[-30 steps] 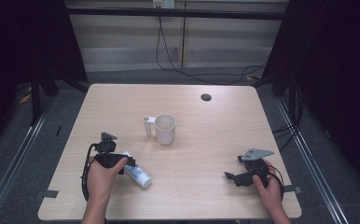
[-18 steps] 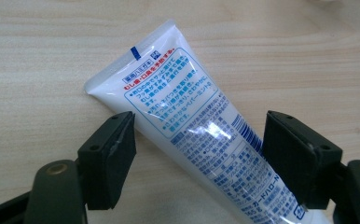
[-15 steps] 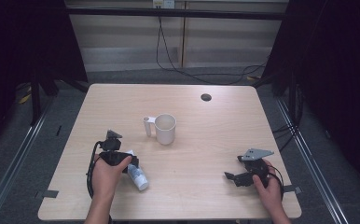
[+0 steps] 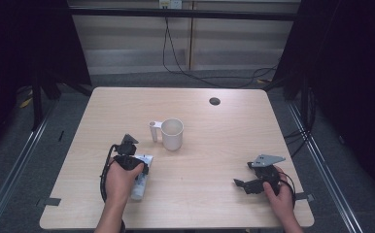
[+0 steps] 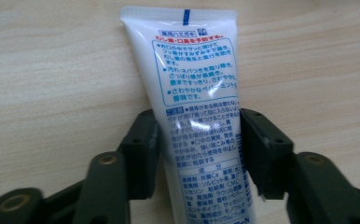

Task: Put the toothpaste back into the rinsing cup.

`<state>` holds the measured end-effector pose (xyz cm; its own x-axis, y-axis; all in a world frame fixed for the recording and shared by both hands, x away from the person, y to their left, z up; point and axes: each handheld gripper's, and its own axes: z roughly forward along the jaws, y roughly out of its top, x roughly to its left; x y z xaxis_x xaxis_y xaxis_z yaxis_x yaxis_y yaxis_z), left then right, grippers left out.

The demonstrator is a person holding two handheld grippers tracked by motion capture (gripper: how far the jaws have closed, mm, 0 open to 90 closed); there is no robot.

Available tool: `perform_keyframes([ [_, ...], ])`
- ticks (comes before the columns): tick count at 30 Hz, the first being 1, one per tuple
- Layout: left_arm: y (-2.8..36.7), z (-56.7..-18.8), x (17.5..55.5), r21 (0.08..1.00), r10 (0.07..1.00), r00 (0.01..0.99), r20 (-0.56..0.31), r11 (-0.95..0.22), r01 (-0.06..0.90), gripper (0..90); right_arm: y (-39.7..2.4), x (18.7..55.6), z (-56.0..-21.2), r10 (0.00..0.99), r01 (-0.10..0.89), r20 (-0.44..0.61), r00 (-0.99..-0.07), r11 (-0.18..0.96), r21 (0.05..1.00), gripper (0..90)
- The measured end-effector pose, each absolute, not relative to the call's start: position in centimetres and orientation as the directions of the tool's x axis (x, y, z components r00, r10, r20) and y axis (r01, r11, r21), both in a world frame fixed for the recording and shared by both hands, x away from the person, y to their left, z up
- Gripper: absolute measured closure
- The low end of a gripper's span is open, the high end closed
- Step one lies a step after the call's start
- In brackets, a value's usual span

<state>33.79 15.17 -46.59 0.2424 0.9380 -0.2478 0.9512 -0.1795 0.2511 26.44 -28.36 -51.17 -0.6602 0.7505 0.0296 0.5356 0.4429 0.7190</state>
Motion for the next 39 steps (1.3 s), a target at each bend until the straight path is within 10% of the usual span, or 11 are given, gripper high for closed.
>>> perform_keyframes([
  [10, 14.5, -45.5, 33.3, 0.33, 0.92, 0.371, -0.128, -0.314, 0.89, 68.1, -28.4, 26.4, -51.2, 0.75, 0.536, 0.03, -0.66, 0.443, 0.719, 11.4],
  [39, 17.4, -41.3, 32.0, 0.66, 0.885, 0.409, -0.221, -0.173, 0.731, 67.4, -28.4, 26.4, -51.2, 0.751, 0.536, 0.03, -0.66, 0.443, 0.719, 11.4],
])
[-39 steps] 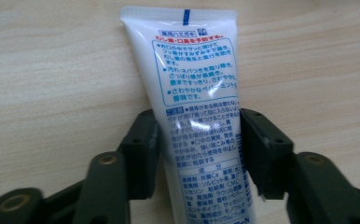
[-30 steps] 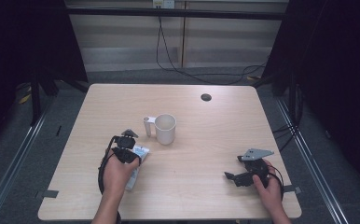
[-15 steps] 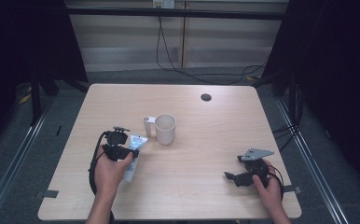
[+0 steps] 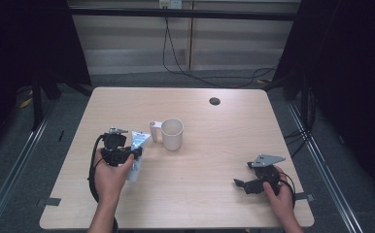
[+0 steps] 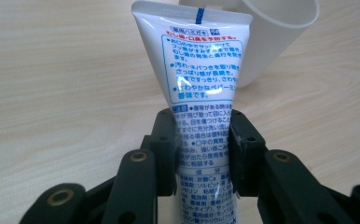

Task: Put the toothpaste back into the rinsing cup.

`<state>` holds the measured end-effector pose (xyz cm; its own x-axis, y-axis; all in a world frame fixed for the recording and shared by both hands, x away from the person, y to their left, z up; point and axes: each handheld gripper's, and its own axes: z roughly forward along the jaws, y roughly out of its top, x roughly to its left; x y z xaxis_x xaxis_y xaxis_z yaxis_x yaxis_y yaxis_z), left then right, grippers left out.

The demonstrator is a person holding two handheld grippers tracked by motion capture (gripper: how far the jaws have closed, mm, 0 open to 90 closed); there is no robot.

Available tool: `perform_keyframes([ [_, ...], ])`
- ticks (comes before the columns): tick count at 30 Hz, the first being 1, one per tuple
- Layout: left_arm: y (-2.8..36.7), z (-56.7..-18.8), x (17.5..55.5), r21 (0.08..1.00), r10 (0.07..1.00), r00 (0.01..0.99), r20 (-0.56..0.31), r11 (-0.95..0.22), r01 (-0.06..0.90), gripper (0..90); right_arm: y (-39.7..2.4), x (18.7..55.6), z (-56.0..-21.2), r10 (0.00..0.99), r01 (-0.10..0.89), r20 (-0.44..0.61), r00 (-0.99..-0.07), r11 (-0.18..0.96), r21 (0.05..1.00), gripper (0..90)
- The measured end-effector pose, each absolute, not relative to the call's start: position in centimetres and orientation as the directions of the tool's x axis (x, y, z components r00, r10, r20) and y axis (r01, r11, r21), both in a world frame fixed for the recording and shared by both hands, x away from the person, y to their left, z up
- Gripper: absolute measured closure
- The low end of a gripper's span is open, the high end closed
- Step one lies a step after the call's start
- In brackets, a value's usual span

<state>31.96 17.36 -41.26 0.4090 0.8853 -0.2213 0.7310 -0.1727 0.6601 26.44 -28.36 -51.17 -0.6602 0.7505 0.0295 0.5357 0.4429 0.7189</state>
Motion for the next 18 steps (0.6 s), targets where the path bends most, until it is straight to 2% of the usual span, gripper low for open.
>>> perform_keyframes([
  [18, 17.2, -39.8, 31.8, 0.767, 0.867, 0.442, -0.23, -0.119, 0.631, 67.3, -28.4, 26.4, -51.2, 0.751, 0.536, 0.029, -0.66, 0.443, 0.719, 11.4],
])
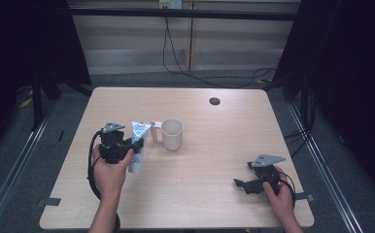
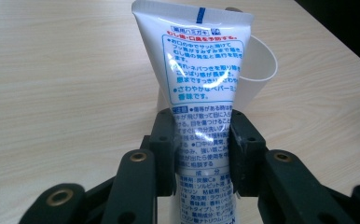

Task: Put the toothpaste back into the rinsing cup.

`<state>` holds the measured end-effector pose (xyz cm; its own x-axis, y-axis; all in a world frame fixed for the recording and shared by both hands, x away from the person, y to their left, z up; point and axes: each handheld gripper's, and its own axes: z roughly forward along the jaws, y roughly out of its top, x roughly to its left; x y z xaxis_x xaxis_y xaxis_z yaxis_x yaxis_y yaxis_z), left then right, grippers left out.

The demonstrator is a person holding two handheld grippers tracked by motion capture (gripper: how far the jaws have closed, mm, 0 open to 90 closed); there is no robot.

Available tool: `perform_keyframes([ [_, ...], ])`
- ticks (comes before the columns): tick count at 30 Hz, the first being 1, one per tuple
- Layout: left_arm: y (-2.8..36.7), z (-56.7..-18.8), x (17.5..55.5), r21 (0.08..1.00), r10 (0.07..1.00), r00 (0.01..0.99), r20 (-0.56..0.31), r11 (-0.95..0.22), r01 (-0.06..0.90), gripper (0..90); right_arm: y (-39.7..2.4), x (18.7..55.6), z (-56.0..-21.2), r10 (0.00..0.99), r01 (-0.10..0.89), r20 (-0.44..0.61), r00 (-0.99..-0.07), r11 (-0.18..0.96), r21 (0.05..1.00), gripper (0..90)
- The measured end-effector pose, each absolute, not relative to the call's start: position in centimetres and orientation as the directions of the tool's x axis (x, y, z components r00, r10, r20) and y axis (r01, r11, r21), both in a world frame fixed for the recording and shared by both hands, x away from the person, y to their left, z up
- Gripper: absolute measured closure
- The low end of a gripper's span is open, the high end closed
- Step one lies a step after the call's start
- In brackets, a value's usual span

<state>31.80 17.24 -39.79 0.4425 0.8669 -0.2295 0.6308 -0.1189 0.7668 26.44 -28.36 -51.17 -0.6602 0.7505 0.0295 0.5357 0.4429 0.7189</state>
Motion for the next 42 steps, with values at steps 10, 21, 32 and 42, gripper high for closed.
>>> perform_keyframes([
  [10, 16.9, -39.3, 32.0, 0.8, 0.86, 0.457, -0.229, -0.101, 0.592, 67.2, -28.4, 26.4, -51.2, 0.751, 0.536, 0.03, -0.66, 0.443, 0.719, 11.4],
  [21, 16.5, -38.6, 32.3, 0.833, 0.842, 0.489, -0.227, -0.092, 0.545, 66.9, -28.4, 26.4, -51.2, 0.751, 0.536, 0.03, -0.66, 0.443, 0.719, 11.4],
  [32, 15.6, -38.0, 32.9, 0.852, 0.831, 0.504, -0.236, -0.072, 0.518, 66.9, -28.4, 26.4, -51.2, 0.75, 0.535, 0.029, -0.66, 0.443, 0.719, 11.4],
  [42, 14.6, -37.6, 33.5, 0.856, 0.82, 0.523, -0.234, -0.081, 0.511, 66.8, -28.4, 26.4, -51.2, 0.751, 0.536, 0.03, -0.66, 0.443, 0.719, 11.4],
])
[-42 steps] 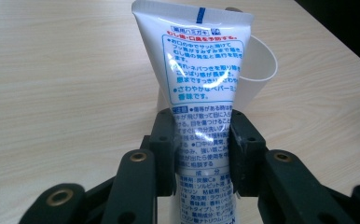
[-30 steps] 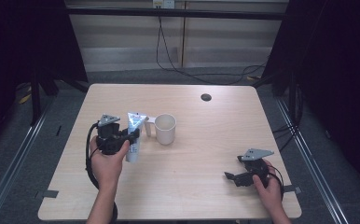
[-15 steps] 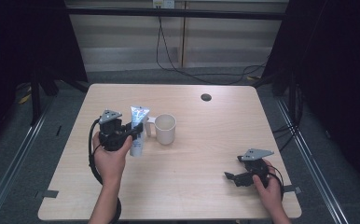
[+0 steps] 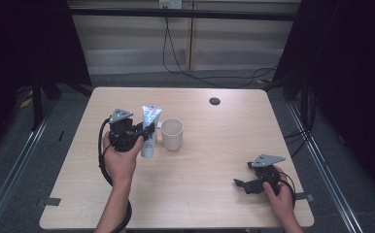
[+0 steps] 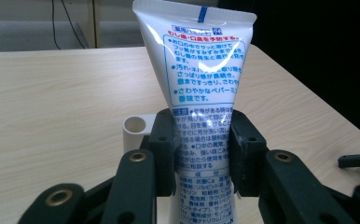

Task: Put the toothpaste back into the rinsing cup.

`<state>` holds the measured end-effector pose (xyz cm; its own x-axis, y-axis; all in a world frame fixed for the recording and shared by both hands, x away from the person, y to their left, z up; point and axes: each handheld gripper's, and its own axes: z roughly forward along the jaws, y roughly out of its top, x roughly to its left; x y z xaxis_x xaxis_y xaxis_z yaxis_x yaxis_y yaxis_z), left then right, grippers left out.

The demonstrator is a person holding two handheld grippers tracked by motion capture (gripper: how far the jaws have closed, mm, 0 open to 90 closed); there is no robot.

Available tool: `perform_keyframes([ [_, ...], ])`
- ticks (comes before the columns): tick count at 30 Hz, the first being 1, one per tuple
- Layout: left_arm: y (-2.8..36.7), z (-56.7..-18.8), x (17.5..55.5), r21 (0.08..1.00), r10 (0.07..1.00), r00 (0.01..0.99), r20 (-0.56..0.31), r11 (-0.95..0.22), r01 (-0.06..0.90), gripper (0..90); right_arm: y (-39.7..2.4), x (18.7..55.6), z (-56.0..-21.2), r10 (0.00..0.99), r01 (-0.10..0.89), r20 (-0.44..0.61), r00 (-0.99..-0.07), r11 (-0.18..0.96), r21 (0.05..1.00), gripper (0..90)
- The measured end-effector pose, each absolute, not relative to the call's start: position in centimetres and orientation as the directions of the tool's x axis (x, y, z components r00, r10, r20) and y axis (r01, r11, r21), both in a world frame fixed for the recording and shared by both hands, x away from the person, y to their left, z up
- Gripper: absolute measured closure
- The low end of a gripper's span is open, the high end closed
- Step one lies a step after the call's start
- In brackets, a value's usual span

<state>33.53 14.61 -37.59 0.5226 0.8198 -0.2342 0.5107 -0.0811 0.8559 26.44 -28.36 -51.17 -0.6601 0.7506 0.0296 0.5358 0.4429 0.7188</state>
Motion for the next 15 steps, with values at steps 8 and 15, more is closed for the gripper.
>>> perform_keyframes([
  [8, 13.8, -36.8, 34.1, 0.863, 0.811, 0.536, -0.233, -0.082, 0.498, 66.8, -28.4, 26.4, -51.2, 0.751, 0.536, 0.03, -0.66, 0.443, 0.719, 11.4],
  [15, 13.4, -36.4, 34.6, 0.87, 0.805, 0.546, -0.231, -0.081, 0.487, 66.7, -28.4, 26.4, -51.2, 0.751, 0.536, 0.03, -0.66, 0.443, 0.719, 11.4],
])
